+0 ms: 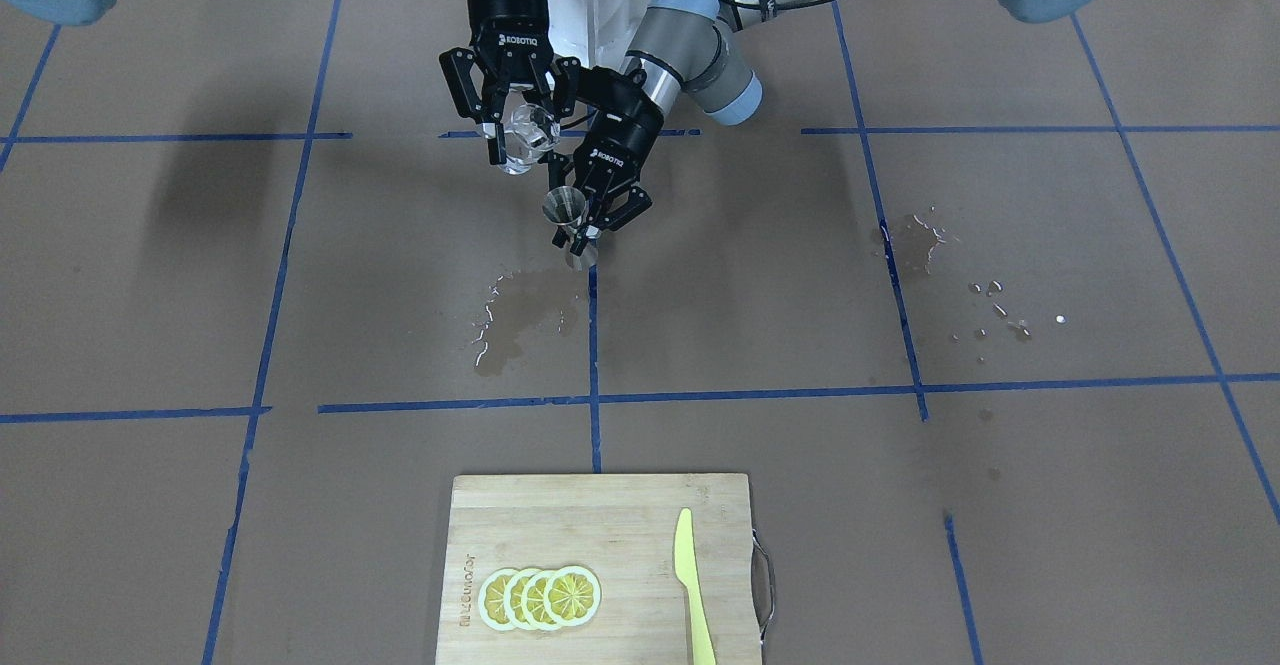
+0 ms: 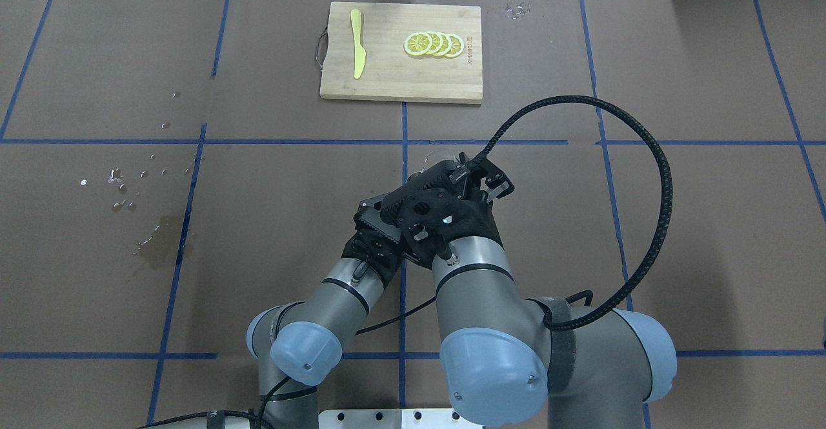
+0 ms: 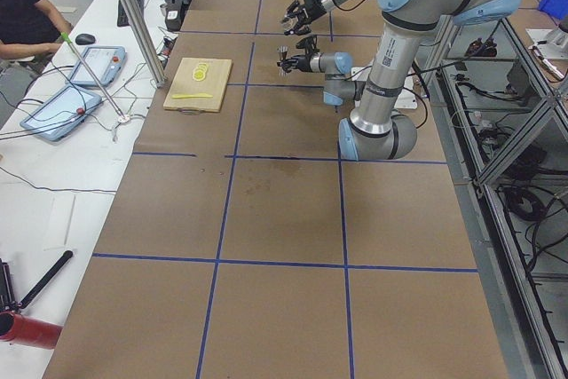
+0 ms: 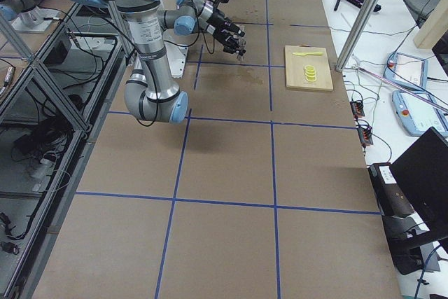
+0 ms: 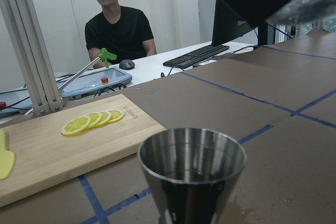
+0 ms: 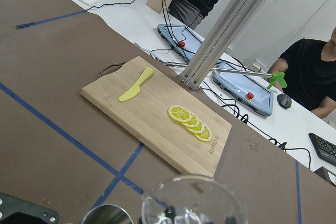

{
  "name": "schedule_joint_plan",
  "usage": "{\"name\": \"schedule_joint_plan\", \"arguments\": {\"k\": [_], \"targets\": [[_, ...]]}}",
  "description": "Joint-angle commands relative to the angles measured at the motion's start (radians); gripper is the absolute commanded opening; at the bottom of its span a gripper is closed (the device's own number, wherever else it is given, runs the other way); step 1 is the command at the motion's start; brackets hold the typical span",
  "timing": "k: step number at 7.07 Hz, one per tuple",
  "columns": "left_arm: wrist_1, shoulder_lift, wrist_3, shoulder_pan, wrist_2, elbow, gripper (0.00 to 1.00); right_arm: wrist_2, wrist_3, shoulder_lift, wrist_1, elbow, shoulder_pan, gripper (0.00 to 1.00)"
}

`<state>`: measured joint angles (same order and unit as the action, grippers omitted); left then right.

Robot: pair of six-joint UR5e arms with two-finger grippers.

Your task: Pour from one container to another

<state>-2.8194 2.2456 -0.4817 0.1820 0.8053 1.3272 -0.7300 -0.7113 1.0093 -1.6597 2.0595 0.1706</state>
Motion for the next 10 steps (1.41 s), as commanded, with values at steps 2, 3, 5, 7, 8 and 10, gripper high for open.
{"name": "schedule_joint_plan", "arguments": {"k": [2,3,5,7,8,10], "targets": [[0.0,0.002,-0.002,0.0,-0.002,0.001,0.0,-0.005,0.067,-0.008,-0.012,-0.001,0.001,0.11],[0.0,0.002,-0.002,-0.001,-0.002,0.001,0.0,-0.005,0.082,-0.011,-0.049,-0.001,0.001,0.11],[0.0,0.002,-0.002,-0.001,-0.002,0.004,0.0,-0.005,0.117,-0.026,-0.089,-0.001,0.001,0.11],[-0.002,0.003,-0.002,-0.001,0.0,0.007,0.0,-0.005,0.151,-0.026,-0.091,-0.001,0.007,0.11],[-0.002,0.003,-0.002,-0.001,0.0,0.009,0.0,-0.005,0.168,-0.026,-0.092,-0.002,0.012,0.11],[-0.002,0.003,-0.002,-0.001,0.002,0.012,0.0,-0.005,0.222,-0.026,-0.094,-0.004,0.021,0.11]]}}
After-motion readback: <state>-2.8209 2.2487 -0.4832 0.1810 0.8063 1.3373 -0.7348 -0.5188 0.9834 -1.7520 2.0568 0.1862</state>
